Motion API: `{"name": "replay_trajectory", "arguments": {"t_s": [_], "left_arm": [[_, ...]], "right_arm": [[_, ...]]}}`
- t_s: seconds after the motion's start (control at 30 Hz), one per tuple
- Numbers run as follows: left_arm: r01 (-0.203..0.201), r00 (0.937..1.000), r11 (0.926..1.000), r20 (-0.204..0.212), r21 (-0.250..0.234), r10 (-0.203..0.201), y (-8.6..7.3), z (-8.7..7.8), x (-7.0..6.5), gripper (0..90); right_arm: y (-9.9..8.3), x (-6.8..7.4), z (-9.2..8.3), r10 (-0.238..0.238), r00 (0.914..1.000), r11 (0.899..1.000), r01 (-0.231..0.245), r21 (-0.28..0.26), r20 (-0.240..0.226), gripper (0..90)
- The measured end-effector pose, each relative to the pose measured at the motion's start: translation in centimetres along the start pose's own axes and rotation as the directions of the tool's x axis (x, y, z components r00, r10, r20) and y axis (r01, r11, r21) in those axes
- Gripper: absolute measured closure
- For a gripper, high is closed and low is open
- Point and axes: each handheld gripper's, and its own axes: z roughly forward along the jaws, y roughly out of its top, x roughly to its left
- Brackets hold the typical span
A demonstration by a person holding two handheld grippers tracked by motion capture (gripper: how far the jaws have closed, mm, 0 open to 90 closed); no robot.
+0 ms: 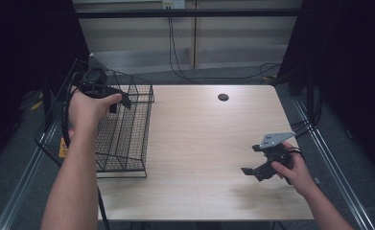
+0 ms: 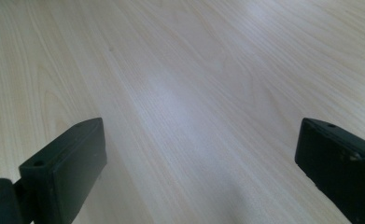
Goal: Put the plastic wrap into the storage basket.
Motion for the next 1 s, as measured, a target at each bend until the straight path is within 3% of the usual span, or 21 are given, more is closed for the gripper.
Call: {"name": "replay_trajectory", "arguments": {"t_s": [0.2,0.5,0.67,0.77,0.83,1.0], "left_arm": [[-0.052,0.9982,0.9986,0.028,0.007,0.052,-0.2,1.0,-1.2,10.6],[-0.12,0.9898,0.9927,0.078,0.011,0.119,-0.7,2.3,-2.7,6.6],[-0.173,0.9795,0.9847,0.109,0.02,0.17,-1.0,3.0,-3.8,5.0],[-0.22,0.9685,0.975,0.126,0.03,0.215,-1.2,3.5,-4.3,4.6],[-0.222,0.9672,0.9747,0.133,0.028,0.216,-1.3,3.9,-4.8,4.5],[-0.271,0.9506,0.9617,0.17,0.044,0.26,-1.7,4.6,-6.0,4.6]], "right_arm": [[0.0,0.0,0.1,-0.002,1.0,1.0,0.002,-0.001,-0.002,2.0],[-0.1,-0.1,0.2,-0.003,1.0,1.0,0.003,0.002,-0.005,2.0],[-0.1,-0.1,0.3,-0.005,1.0,1.0,0.005,0.001,-0.005,2.0],[-0.2,-0.1,0.2,-0.003,1.0,1.0,0.003,0.002,-0.007,2.0],[-0.2,-0.1,0.2,-0.004,1.0,1.0,0.005,0.005,-0.004,2.1],[-0.2,-0.1,0.2,-0.001,1.0,1.0,0.001,0.004,-0.001,2.0]]}}
